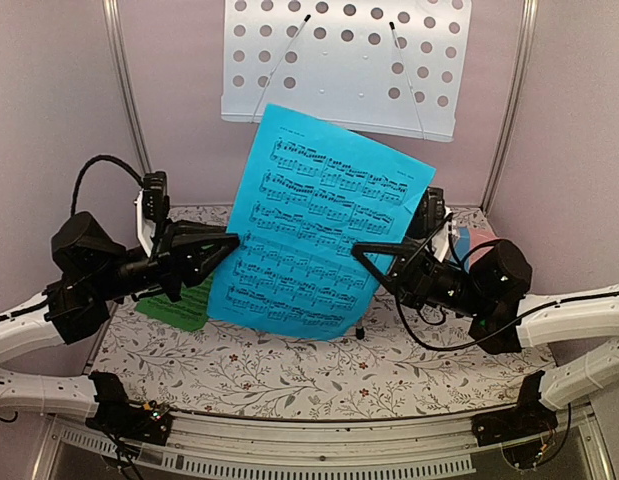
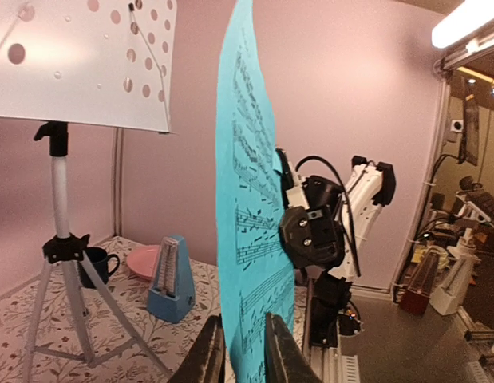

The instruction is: Set up the instrument practice props

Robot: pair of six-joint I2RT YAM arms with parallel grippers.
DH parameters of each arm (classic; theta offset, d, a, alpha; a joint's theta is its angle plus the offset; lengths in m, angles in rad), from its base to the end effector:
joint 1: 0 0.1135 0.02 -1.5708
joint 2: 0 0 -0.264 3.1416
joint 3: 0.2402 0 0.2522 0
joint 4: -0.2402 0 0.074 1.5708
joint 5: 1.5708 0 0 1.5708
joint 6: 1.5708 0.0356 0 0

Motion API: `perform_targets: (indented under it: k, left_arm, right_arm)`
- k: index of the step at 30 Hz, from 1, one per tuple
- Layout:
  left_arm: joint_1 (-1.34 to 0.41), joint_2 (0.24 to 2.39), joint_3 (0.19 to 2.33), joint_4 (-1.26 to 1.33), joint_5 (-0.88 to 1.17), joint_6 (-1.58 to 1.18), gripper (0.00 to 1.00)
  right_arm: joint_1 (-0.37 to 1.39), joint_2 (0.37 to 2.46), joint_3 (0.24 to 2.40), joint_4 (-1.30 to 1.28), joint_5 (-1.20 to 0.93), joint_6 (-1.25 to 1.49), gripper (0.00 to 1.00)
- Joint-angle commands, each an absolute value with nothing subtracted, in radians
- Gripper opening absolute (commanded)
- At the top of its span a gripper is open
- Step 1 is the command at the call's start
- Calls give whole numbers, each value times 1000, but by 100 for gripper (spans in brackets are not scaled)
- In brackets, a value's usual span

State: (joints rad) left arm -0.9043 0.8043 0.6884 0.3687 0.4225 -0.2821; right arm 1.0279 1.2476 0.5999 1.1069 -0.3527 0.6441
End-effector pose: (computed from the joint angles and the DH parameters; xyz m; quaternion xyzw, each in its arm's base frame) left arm 0.1061 -0.1585 0.3616 0.3411 0.5192 -0.5386 0.5692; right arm 0.1259 0.2324 0.3115 -0.2454 0.4815 0.6826 0.4920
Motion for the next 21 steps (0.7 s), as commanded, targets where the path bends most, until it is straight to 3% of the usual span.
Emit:
perform_targets:
  k: [1,3,6,14,21]
  left_arm:
    - [-914,783,710,291,206,-273,33]
    - [-913,796,742,221,111,-258,47]
    - [-910,838,830,115,7,-225,54]
    - [-918,970,1086,-11,-18,-57,55]
    - [-929,1088,1334,-63,-174,88,54]
  right_arm:
    - [1026,1153,656,876,-253,522,0]
    - [1025,1115,713,724,-212,444,0]
    - [1026,1058,831,466,-131,292,0]
    - [1025,1023,1155,8,-42,41,0]
    - [1026,1051,1367,-127,36,-31,0]
